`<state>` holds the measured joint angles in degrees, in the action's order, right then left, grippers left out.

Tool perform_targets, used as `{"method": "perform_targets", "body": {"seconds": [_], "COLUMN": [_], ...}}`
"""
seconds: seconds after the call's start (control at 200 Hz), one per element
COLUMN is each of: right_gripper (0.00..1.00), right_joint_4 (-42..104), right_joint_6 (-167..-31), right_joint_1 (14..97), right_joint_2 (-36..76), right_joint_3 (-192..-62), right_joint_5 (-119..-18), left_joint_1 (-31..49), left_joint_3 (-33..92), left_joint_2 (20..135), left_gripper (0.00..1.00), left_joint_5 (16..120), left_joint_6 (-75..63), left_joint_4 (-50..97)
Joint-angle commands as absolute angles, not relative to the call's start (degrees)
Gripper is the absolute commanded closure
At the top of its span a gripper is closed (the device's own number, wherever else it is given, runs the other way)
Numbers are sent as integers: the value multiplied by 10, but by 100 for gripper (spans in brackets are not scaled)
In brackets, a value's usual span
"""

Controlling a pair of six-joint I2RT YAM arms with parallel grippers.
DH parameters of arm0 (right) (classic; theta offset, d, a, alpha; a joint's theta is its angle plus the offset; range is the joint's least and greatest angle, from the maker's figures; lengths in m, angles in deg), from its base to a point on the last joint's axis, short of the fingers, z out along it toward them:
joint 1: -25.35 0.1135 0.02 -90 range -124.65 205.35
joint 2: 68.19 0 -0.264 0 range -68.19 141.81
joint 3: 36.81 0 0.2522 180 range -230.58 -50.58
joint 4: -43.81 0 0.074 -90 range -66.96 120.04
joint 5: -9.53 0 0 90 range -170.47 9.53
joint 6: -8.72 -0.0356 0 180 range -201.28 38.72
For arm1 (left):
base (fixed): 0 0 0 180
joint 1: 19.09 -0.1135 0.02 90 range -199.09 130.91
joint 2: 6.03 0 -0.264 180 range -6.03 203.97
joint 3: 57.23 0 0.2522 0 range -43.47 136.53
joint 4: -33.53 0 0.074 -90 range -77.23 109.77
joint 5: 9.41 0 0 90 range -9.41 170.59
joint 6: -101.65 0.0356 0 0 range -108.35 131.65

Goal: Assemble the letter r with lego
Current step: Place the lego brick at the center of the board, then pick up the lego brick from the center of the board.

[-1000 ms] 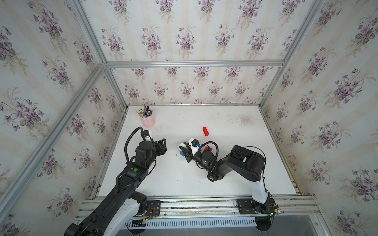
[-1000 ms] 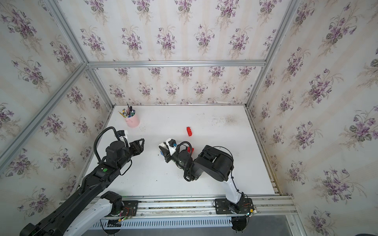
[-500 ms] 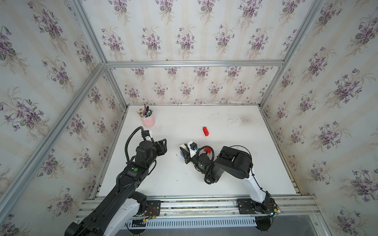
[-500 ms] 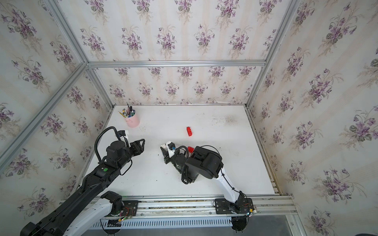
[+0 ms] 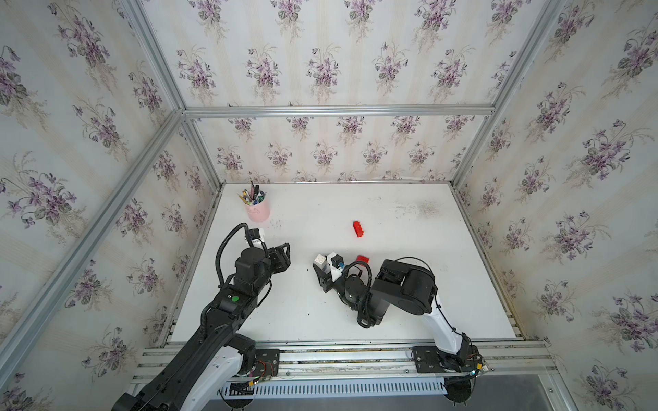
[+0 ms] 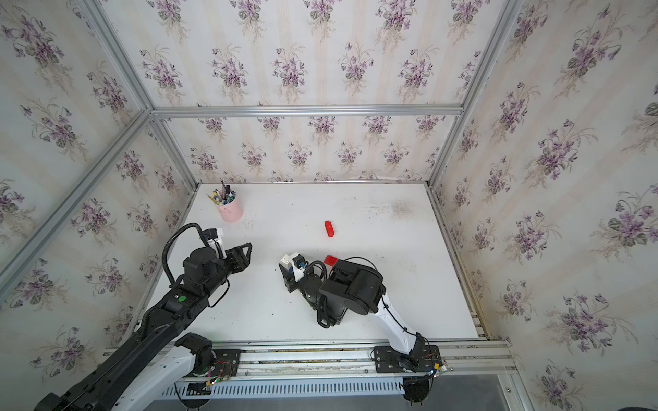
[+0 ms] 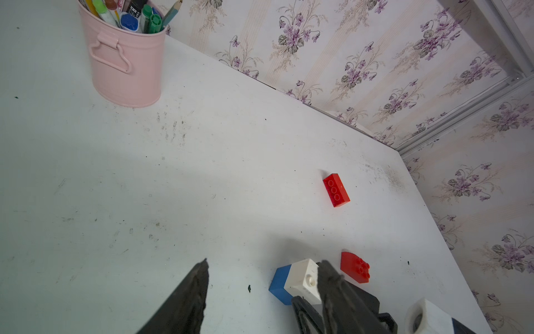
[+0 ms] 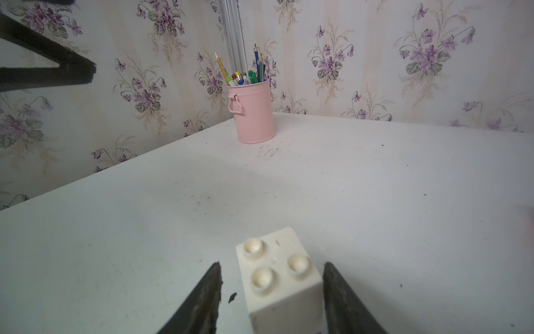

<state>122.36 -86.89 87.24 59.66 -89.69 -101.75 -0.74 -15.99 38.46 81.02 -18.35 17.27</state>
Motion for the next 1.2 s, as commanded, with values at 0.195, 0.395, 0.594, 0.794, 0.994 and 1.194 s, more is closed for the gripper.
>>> {"method": "perform_targets", "body": {"seconds": [0.195,0.395,0.594,0.794,0.994,1.194], "right_gripper": [37,36,73,81,100,100], "right_joint_4": [1345,1308,869,850,729,605], "right_joint_6": [-865,-876,-995,-1109,-1022,-1022], "right_joint_1": [878,877,793,582,544,475], "right_joint_2": [526,356,115,11,4,125], "right_joint_3": [-852,-759,-800,-753,-809,-907], "right_joint_5": [-1060,-1060,-1027,-805,-788,-642], "left_joint_1": [-7,-7,-7,-6,-4,9], "left_joint_3": [-154,-137,-118,-94,-70,-33], "left_joint_2": [388,368,384,444,496,542], "left_gripper": [38,37,36,36,37,38], "left_joint_5": [812,836,828,799,769,766], "left_joint_6": [-184,-168,-160,-153,-156,-141], "left_joint_4": [179,159,170,208,241,220]}}
